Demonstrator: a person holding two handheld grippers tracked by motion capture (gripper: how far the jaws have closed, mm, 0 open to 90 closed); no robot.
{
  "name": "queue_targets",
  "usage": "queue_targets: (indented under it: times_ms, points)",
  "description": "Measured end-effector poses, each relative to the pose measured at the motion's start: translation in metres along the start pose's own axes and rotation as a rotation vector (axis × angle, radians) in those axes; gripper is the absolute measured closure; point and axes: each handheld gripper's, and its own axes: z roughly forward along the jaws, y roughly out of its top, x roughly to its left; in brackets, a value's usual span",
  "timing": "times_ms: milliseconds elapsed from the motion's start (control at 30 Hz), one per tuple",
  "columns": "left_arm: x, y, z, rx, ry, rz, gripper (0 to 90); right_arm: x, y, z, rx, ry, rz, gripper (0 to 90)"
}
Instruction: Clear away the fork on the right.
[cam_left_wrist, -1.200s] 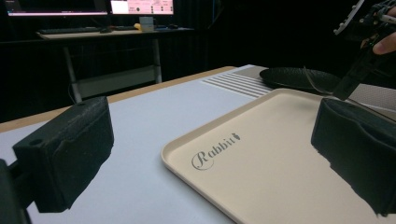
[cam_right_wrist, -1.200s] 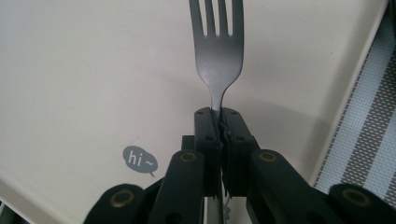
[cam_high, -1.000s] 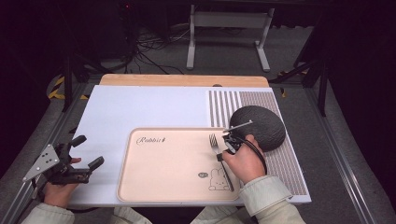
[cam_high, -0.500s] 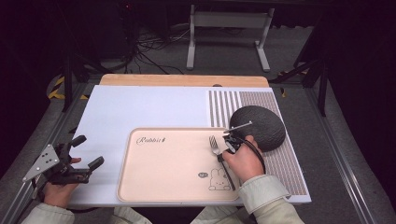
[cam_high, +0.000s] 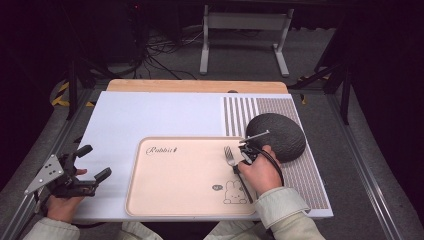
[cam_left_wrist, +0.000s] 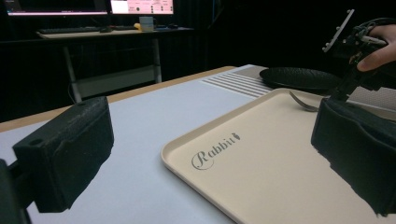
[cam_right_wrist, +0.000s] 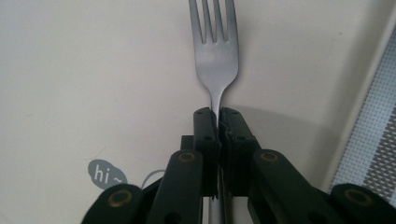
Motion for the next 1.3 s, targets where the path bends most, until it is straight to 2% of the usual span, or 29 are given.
queue_targets:
  times_ms: [400,533,600,667,700,733,800,833,967,1033,1067,1133,1200,1300]
  points:
    - [0.000,0.000,0.000,0.002,-0.001,-0.001,0.0,0.001,0.001,-0.002,-0.023,-0.017,-0.051,77.9]
    - [0.000,0.000,0.000,0.001,-0.001,-0.001,0.0,0.003,0.001,-0.005,-0.036,-0.005,-0.066,74.3]
    - [0.000,0.000,0.000,0.001,-0.001,0.000,0.0,0.005,0.002,-0.007,-0.046,0.004,-0.110,73.5]
    - [0.000,0.000,0.000,-0.001,0.000,-0.001,0.0,0.008,0.003,-0.008,-0.054,0.001,-0.226,77.6]
    - [0.000,0.000,0.000,-0.001,0.000,0.000,0.0,0.012,0.004,-0.009,-0.028,-0.024,-0.391,81.6]
    - [0.000,0.000,0.000,-0.003,0.001,0.000,0.0,0.012,0.004,-0.009,-0.028,-0.024,-0.391,81.6]
    - [0.000,0.000,0.000,0.000,0.001,0.001,0.0,0.015,0.005,-0.010,-0.029,-0.031,-0.520,88.1]
    - [0.000,0.000,0.000,0.001,0.001,0.001,0.0,0.018,0.006,-0.011,-0.033,-0.031,-0.570,90.0]
    - [0.000,0.000,0.000,-0.002,0.001,0.002,0.0,0.027,0.008,-0.013,-0.027,-0.001,-0.706,90.0]
    - [0.000,0.000,0.000,-0.002,0.001,0.002,0.0,0.032,0.010,-0.012,-0.018,0.025,-0.811,90.0]
    - [0.000,0.000,0.000,-0.002,0.001,0.002,0.0,0.032,0.010,-0.012,-0.018,0.025,-0.811,90.0]
    - [0.000,0.000,0.000,-0.004,0.001,0.003,0.0,0.036,0.011,-0.009,-0.004,0.060,-0.903,90.0]
    - [0.000,0.000,0.000,-0.003,0.001,0.002,0.0,0.036,0.014,-0.005,0.011,0.065,-0.963,90.0]
    - [0.000,0.000,0.000,-0.003,0.000,0.001,0.0,0.034,0.018,-0.001,0.017,0.066,-0.997,90.0]
